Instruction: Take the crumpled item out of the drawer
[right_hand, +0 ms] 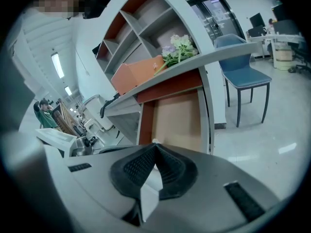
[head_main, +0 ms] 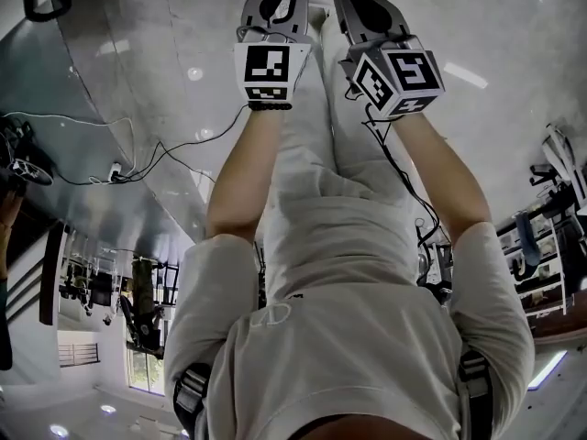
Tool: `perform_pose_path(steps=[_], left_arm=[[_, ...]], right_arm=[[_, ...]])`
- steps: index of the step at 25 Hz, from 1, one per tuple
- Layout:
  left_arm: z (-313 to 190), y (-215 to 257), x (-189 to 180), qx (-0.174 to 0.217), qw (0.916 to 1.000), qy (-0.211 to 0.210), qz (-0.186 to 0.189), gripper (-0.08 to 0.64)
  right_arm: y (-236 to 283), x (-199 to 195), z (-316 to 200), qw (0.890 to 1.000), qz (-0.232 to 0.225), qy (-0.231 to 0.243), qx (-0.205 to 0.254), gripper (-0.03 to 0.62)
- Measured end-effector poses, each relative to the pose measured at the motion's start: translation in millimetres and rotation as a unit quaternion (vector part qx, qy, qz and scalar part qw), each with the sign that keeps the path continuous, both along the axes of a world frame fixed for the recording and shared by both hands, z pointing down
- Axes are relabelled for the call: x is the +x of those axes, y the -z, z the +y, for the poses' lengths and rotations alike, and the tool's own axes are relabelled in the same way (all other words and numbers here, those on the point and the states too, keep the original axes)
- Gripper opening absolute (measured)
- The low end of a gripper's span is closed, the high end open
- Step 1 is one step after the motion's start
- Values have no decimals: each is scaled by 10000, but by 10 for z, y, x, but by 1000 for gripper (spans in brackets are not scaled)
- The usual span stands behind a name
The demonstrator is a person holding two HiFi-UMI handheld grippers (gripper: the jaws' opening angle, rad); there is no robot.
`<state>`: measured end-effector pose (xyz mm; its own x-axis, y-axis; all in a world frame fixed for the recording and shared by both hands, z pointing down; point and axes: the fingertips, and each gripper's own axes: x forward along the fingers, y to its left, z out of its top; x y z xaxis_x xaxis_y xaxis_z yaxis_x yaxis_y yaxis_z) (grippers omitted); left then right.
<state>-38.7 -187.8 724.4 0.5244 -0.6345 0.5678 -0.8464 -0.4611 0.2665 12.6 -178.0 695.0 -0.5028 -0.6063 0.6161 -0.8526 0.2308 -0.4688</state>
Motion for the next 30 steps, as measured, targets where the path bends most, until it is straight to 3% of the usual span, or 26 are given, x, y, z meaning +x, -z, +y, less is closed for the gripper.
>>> perform_pose_path(steps=[10, 23, 30], left_arm=[[-8, -285, 21, -268, 9992, 49, -299, 0], [52, -389, -15, -352, 9986, 238, -314, 3], [30, -499, -13, -600, 9970, 286, -393, 51]], right_arm=[[-169, 6, -16, 10000, -3, -50, -33, 2], [-285, -117, 14, 10000, -51, 18, -72, 2], [-328, -44, 13, 9999, -41, -78, -126, 2]])
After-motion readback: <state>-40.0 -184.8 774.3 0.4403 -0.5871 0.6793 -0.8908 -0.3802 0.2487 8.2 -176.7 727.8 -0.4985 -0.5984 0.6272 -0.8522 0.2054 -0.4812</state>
